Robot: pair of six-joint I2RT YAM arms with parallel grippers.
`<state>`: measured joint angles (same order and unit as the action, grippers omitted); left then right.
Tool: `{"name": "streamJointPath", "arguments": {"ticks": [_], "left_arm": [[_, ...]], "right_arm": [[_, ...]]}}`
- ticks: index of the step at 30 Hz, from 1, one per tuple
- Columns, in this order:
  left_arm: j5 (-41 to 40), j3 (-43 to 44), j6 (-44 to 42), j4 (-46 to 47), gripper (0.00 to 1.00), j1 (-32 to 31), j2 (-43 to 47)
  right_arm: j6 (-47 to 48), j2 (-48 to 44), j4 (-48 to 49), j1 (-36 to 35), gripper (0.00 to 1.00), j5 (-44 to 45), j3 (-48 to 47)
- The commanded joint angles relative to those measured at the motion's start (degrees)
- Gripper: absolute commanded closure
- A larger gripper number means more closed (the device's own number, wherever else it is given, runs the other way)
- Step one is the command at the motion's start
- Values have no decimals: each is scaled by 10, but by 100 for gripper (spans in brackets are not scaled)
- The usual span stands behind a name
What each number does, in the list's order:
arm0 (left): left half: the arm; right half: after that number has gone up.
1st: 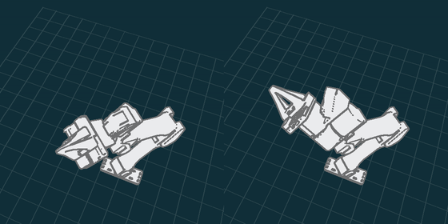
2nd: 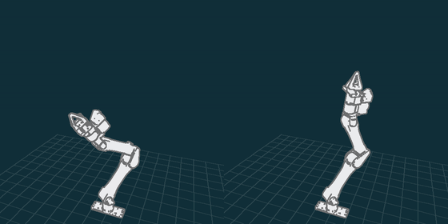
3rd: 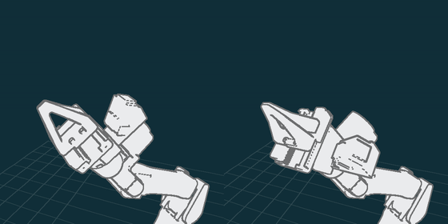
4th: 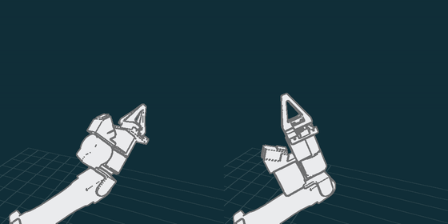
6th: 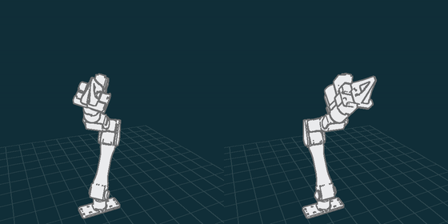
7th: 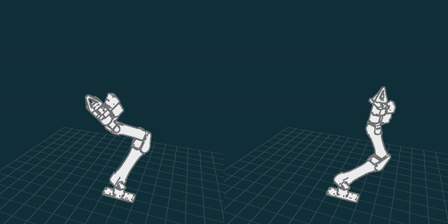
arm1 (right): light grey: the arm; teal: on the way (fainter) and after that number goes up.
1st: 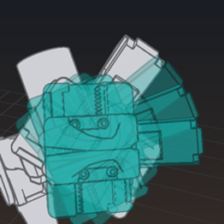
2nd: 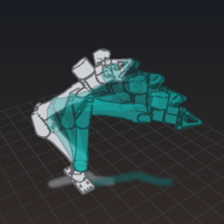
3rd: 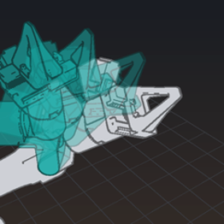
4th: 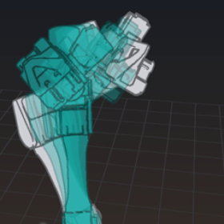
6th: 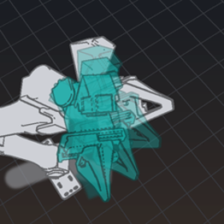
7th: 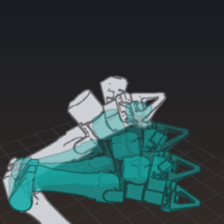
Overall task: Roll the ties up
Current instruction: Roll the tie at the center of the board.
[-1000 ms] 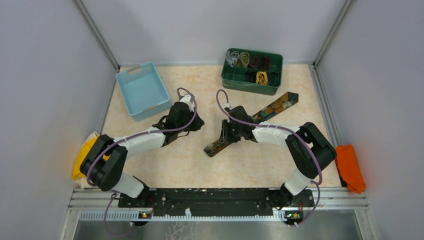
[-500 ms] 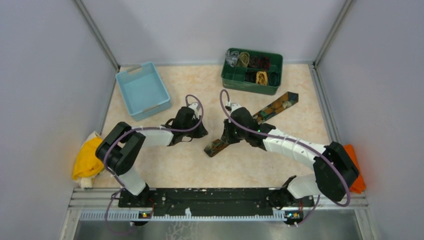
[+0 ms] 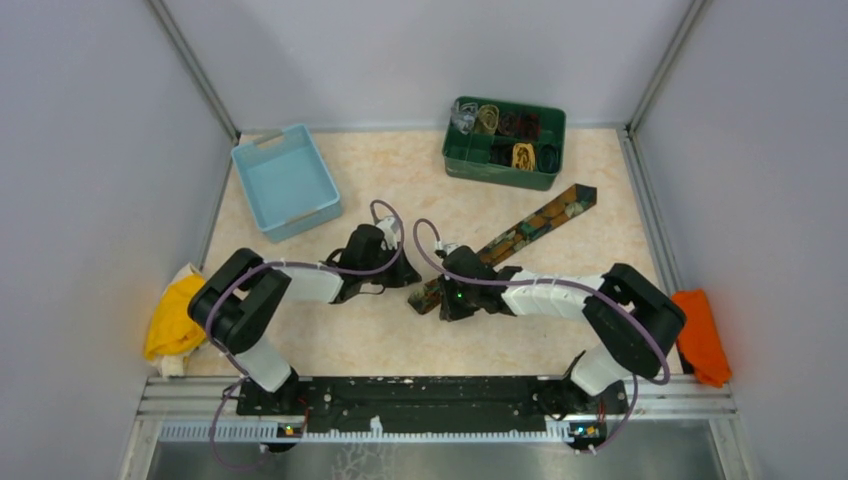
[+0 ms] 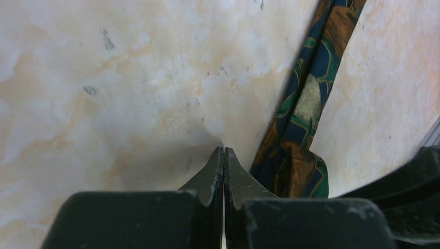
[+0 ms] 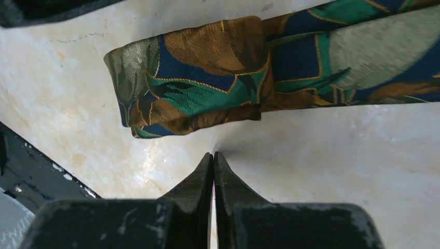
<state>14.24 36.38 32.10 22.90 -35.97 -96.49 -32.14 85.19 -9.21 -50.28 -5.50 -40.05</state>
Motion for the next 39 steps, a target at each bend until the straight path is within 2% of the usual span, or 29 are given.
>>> {"name": "streamJointPath", "arguments": {"ticks": [1, 16, 19, 22, 29, 34, 37, 39], "left_arm": [[15, -42, 12, -31, 100, -11, 11], [43, -54, 32, -15, 100, -48, 8], [24, -48, 27, -34, 100, -49, 10], [-35, -34, 14, -88, 100, -49, 16], [-256, 17, 24, -185, 100, -35, 24], [-346, 5, 94, -212, 100, -13, 109], [-402, -32, 117, -225, 100, -12, 215], [-431, -59, 128, -243, 100, -12, 291]], "right_arm": [[-17, 33, 61, -16, 100, -9, -9], [-33, 98, 88, -21, 100, -19, -47], [-33, 97, 88, -21, 100, -20, -46], [-29, 84, 85, -22, 100, -20, -37], [2, 25, 23, -23, 100, 12, -26], [51, -26, -80, -50, 100, 116, -64], [81, -35, -149, -77, 90, 199, -115], [99, -31, -169, -95, 75, 232, -143]]}}
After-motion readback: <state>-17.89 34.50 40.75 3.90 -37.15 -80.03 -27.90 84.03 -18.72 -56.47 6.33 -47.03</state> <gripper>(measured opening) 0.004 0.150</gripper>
